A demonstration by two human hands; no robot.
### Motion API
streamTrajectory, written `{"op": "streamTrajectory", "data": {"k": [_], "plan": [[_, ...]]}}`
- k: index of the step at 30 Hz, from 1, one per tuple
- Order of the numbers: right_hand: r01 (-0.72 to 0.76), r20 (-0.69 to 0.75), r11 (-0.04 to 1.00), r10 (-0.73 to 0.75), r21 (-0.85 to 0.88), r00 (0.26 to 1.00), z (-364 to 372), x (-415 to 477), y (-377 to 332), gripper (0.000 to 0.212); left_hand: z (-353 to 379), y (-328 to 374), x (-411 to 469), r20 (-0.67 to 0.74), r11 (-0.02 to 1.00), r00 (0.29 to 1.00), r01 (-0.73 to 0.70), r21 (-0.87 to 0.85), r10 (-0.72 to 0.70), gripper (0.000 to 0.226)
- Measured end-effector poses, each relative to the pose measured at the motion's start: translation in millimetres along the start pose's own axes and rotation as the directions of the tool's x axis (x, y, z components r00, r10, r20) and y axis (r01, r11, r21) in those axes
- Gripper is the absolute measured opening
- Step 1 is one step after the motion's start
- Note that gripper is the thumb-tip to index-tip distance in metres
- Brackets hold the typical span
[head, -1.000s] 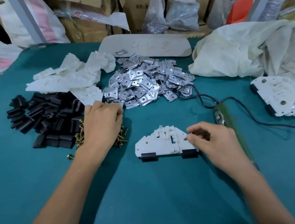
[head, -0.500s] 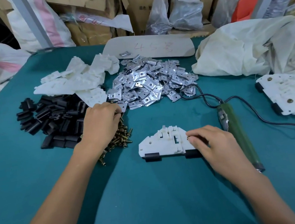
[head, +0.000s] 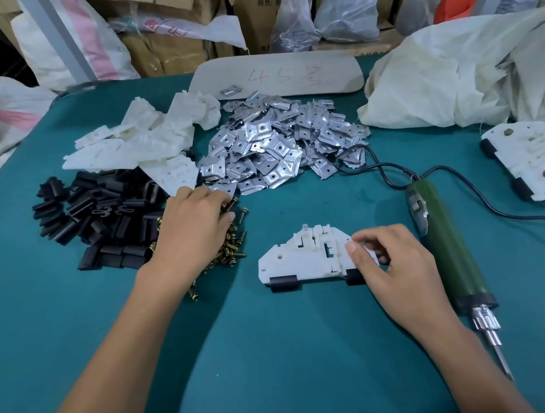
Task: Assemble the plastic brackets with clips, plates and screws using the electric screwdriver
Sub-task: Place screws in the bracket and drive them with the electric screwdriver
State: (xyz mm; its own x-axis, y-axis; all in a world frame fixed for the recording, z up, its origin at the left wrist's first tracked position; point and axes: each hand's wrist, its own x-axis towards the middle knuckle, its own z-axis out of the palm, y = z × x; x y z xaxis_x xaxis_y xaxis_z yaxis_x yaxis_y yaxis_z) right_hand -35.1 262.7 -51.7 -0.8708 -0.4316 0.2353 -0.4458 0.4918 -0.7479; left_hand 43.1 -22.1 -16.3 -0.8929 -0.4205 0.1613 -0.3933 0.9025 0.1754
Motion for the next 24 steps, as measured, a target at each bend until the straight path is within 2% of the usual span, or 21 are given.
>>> {"op": "streamTrajectory", "data": {"k": [2, 5, 11, 13, 16, 18, 20, 21, 23, 24], "plan": [[0.001, 0.004, 1.0, -0.001, 0.007, 1.0, 0.7, -0.3, 0.9, 0.01, 1.5, -1.9, 2.8, 0.025, 1.0, 1.0, 0.014, 0.0, -0.014, 0.035], [0.001, 0.007, 1.0, -0.001, 0.015, 1.0, 1.0, -0.1, 2.0, 0.011, 2.7, 0.4, 6.5, 0.019, 0.998, 1.0, -0.022, -0.067, 0.023, 0.022], [0.001, 0.012, 1.0, -0.001, 0.017, 1.0, 1.1, -0.1, 3.6, 0.012, 9.5, 9.5, 6.6, -0.078, 0.983, 0.996, -0.064, -0.171, 0.052, 0.011], [-0.001, 0.013, 1.0, 0.0, 0.02, 1.0, 1.3, -0.1, 4.3, 0.012, 10.2, 15.9, 9.0, -0.032, 0.983, 0.994, -0.105, -0.151, 0.101, 0.015], [-0.008, 0.018, 1.0, 0.007, 0.028, 1.0, 1.0, -0.1, 4.5, 0.013, 11.3, 27.0, 14.2, 0.054, 0.989, 0.988, -0.143, -0.024, 0.144, 0.02], [-0.01, 0.027, 0.999, 0.009, 0.04, 1.0, 0.5, -0.2, 4.5, 0.016, 11.7, 30.3, 14.6, 0.035, 0.99, 0.99, -0.135, -0.026, 0.136, 0.019], [-0.011, 0.036, 0.999, 0.009, 0.046, 0.999, 0.0, -0.4, 3.8, 0.017, 8.1, 29.4, 7.2, 0.018, 0.961, 0.997, -0.065, -0.269, 0.072, 0.013], [-0.012, 0.037, 0.999, 0.01, 0.046, 0.999, -0.2, -0.1, 3.8, 0.017, 5.9, 28.4, 1.0, 0.045, 0.899, 0.998, -0.009, -0.438, 0.032, 0.009], [-0.012, 0.034, 0.999, 0.011, 0.042, 0.999, -0.5, -0.2, 4.1, 0.016, 4.8, 27.2, -18.2, 0.113, 0.699, 0.994, 0.074, -0.711, 0.01, 0.006], [-0.01, 0.032, 0.999, 0.008, 0.04, 0.999, -0.6, -0.5, 4.0, 0.015, 6.1, 26.7, -29.2, 0.135, 0.61, 0.991, 0.094, -0.787, 0.022, 0.009]]}}
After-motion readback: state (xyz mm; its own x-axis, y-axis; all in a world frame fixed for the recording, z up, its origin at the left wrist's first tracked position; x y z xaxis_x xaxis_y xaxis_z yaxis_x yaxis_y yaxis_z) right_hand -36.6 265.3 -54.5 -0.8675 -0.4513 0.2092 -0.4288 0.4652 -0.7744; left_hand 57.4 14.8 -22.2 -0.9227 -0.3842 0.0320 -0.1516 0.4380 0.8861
